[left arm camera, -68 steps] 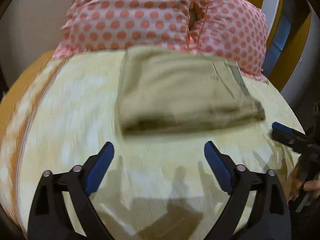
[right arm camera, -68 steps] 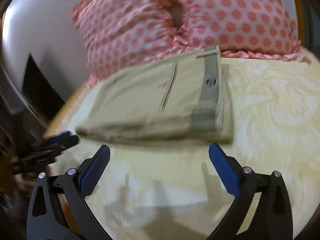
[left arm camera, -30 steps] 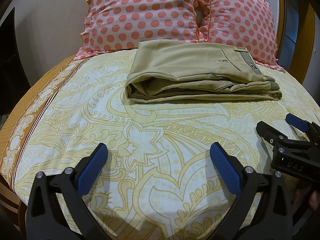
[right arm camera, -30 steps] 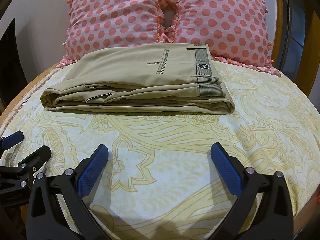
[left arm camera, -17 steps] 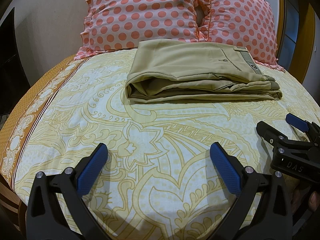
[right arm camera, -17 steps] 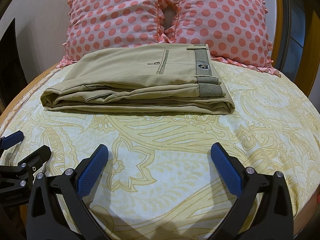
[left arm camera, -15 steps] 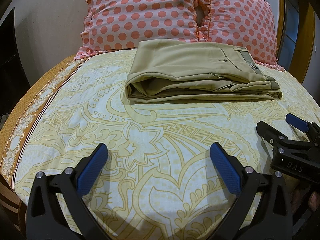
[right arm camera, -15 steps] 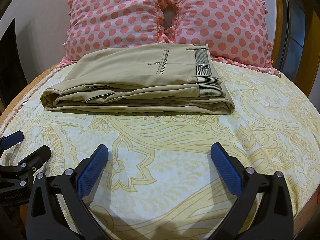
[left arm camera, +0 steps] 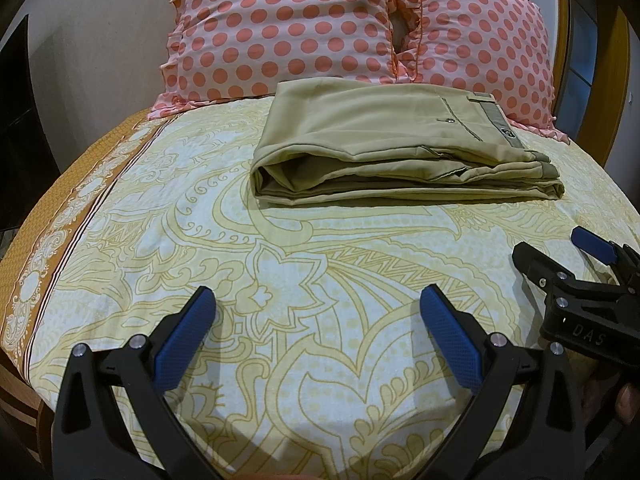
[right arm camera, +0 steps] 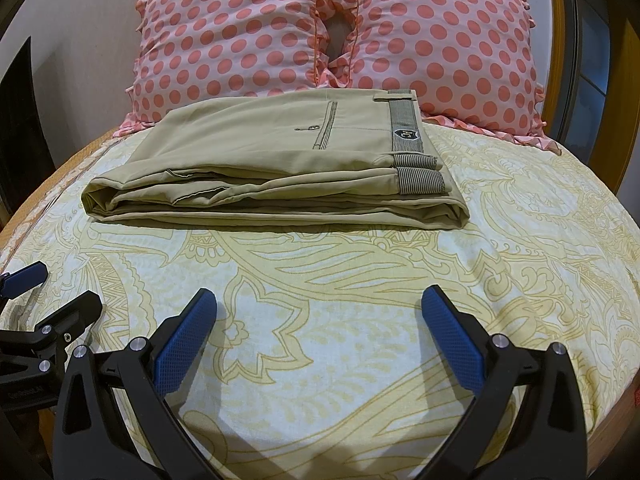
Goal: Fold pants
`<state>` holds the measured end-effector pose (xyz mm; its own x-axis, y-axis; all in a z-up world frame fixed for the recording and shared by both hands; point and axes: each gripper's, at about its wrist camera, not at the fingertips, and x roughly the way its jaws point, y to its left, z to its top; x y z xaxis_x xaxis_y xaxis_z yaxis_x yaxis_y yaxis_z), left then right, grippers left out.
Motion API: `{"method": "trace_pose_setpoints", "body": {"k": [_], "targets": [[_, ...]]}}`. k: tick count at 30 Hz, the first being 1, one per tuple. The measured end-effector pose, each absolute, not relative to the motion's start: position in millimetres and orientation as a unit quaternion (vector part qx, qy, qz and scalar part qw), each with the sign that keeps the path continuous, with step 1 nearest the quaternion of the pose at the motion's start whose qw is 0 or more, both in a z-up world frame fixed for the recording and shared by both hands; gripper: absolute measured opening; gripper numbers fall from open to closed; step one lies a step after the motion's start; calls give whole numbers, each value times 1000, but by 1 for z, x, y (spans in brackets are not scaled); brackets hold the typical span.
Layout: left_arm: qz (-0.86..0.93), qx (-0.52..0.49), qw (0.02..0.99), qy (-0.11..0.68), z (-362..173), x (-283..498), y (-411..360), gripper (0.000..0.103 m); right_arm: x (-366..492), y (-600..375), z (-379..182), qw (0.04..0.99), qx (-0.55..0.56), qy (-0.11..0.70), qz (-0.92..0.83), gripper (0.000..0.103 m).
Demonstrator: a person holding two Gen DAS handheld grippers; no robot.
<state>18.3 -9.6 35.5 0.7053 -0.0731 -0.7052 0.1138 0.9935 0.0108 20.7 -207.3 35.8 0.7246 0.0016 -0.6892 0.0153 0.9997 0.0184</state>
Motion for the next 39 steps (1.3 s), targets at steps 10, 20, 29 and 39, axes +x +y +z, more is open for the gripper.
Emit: {"method": "trace_pose_setpoints", "body": {"k": [10,20,29,39], "targets": [[-52,27,923,381,36,18,-10,101,21,-207,36,929,11,371,-3,102],[-51,27,923,381,35,18,-10,101,22,-207,36,929,12,370,-4,102],[-51,27,922,382,35,18,-10,101,21,-206,36,929,12,370,-5,102],[-54,27,921,386,35,18,-12,101,21,-206,35,929,12,369,-5,102]]}}
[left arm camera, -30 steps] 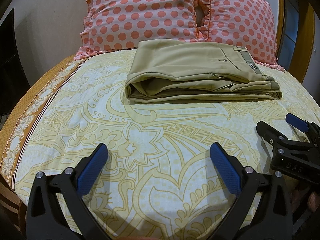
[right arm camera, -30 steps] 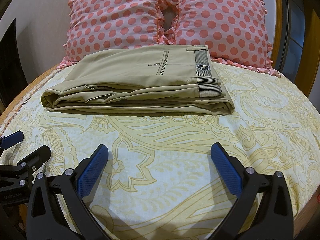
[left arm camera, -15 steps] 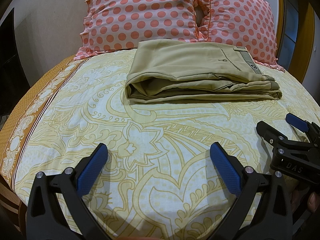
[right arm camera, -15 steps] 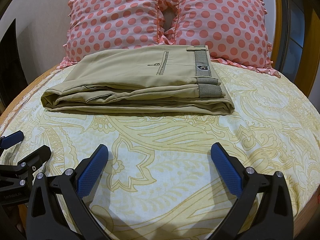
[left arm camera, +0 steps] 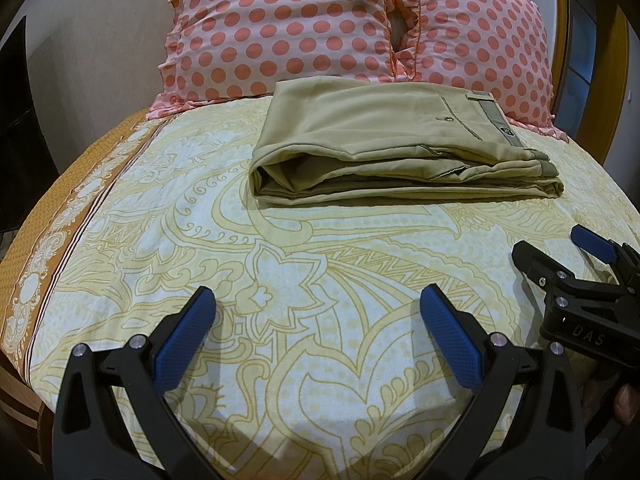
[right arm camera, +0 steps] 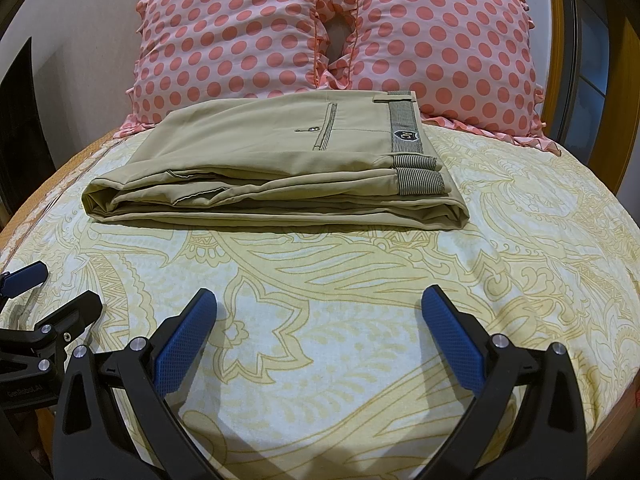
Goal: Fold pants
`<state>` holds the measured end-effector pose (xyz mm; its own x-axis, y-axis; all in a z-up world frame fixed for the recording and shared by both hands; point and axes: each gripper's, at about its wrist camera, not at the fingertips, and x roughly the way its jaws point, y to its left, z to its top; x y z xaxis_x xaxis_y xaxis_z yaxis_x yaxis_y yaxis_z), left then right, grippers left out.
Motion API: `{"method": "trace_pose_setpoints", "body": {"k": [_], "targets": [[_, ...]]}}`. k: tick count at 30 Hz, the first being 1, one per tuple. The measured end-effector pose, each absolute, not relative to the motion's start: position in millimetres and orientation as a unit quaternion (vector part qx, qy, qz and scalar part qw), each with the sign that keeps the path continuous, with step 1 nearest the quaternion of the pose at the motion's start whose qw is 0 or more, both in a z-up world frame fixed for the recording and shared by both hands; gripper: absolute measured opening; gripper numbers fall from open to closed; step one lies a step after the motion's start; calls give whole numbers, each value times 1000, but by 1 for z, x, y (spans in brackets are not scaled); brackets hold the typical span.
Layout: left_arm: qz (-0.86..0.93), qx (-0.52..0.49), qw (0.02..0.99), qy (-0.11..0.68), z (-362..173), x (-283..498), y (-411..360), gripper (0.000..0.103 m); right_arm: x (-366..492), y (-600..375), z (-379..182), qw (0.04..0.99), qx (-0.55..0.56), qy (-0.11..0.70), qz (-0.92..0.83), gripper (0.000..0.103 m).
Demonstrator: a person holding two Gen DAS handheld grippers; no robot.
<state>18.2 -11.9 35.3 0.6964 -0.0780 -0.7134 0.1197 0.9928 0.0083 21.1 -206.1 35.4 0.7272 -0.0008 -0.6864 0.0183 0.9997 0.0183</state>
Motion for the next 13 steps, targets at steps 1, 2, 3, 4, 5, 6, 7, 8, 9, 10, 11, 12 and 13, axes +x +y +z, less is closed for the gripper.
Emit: {"method": "trace_pose_setpoints", "body": {"k": [1,2,3,4,5,6,7,8,9,10,11,12,13], "targets": [[-54,27,920,386,35,18,-12,101,21,-206,36,929,12,369,-5,102],[-54,27,921,386,35,18,-12,101,22,-206,36,929,12,369,-5,102],[-53,27,921,385,35,18,-12,101,21,-206,35,929,12,369,-5,102],[-54,27,921,384,35,17,-12,101,21,-206,35,929,12,369,-5,102],[-54,27,921,384,36,18,-12,101,21,-206,35,929,12,369,-5,102],[-54,28,921,384,36,18,-12,101,21,-206,35,929,12,369,-5,102],[-54,28,922,384,36,18,-12,101,21,-206,35,929,12,369,-5,102],[-54,28,922,383,36,18,-12,101,21,-206,35,929,12,369,-6,102],[-54,28,922,383,36,18,-12,101,21,-206,35,929,12,369,-6,102],[-54,28,922,383,36,18,-12,101,21,-206,35,929,12,369,-6,102],[-54,28,922,383,36,17,-12,101,21,-206,35,929,12,369,-6,102],[-54,28,922,382,36,17,-12,101,21,-206,35,929,12,369,-6,102],[-55,29,922,382,36,18,-12,101,21,-206,35,929,12,369,-6,102]]}}
